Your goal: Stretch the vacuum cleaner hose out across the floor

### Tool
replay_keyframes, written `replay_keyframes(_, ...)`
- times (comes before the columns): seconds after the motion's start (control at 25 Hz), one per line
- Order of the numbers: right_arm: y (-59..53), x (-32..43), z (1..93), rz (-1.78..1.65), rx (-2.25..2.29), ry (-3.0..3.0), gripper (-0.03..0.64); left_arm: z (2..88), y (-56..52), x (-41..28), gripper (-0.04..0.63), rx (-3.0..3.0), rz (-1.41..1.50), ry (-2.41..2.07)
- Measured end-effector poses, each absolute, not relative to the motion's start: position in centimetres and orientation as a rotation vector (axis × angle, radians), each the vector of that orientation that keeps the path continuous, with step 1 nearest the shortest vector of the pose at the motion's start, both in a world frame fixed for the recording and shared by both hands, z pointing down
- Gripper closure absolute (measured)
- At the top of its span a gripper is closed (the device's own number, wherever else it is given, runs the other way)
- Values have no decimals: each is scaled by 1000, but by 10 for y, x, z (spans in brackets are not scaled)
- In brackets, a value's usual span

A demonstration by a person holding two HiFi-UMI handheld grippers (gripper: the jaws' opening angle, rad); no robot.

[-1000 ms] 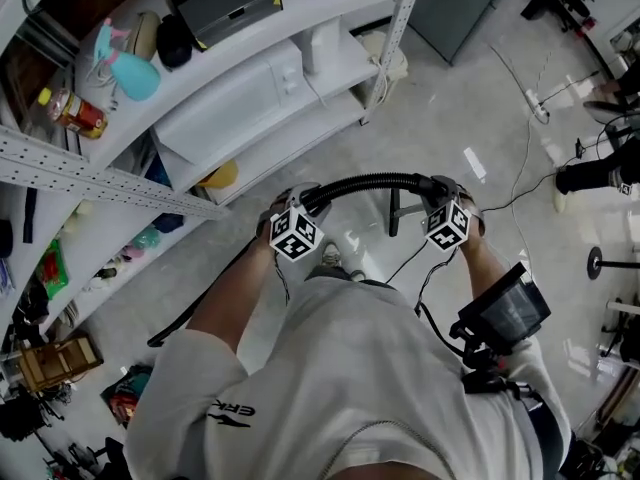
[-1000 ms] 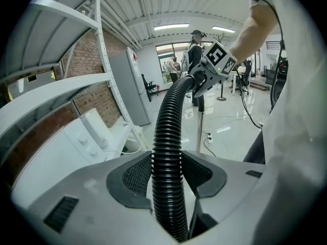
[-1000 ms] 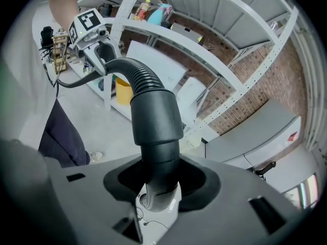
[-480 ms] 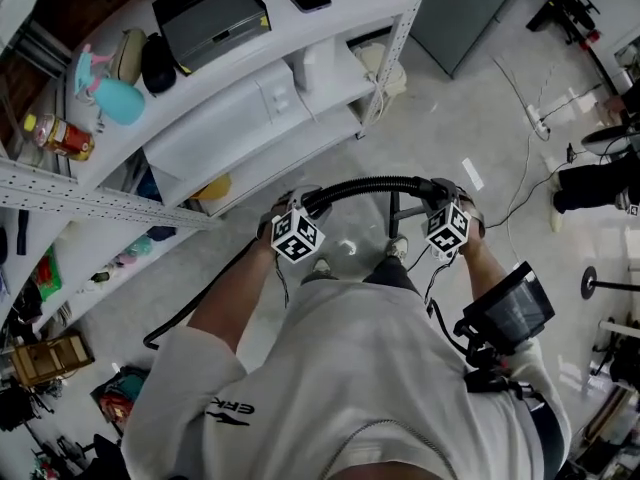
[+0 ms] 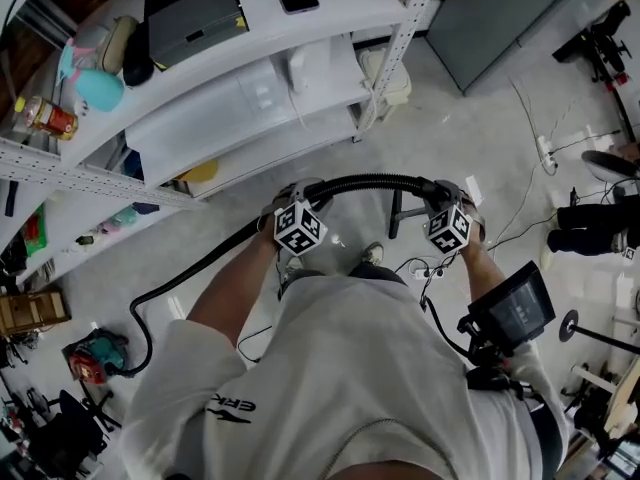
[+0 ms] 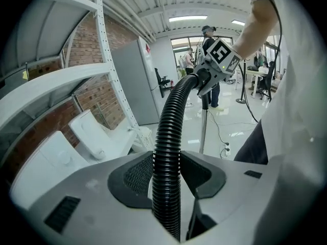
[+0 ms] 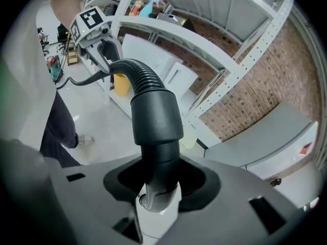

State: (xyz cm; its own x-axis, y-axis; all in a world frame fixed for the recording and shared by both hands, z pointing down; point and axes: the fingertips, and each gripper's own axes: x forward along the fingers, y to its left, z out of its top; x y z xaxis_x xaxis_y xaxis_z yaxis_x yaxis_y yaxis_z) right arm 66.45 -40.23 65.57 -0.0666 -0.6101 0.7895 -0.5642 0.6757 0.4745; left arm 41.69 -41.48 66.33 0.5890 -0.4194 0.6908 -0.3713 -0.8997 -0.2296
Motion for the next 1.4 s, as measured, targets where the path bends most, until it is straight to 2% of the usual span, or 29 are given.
replay_keyframes(0.76,-423,806,676,-108,852,-1722,457,690,-418,556,434,-2744,-1333,710)
replay_keyframes(1.4,-422,830,712,-95,794,-1695,457,719,-404,579,437,-2769,-1436,728)
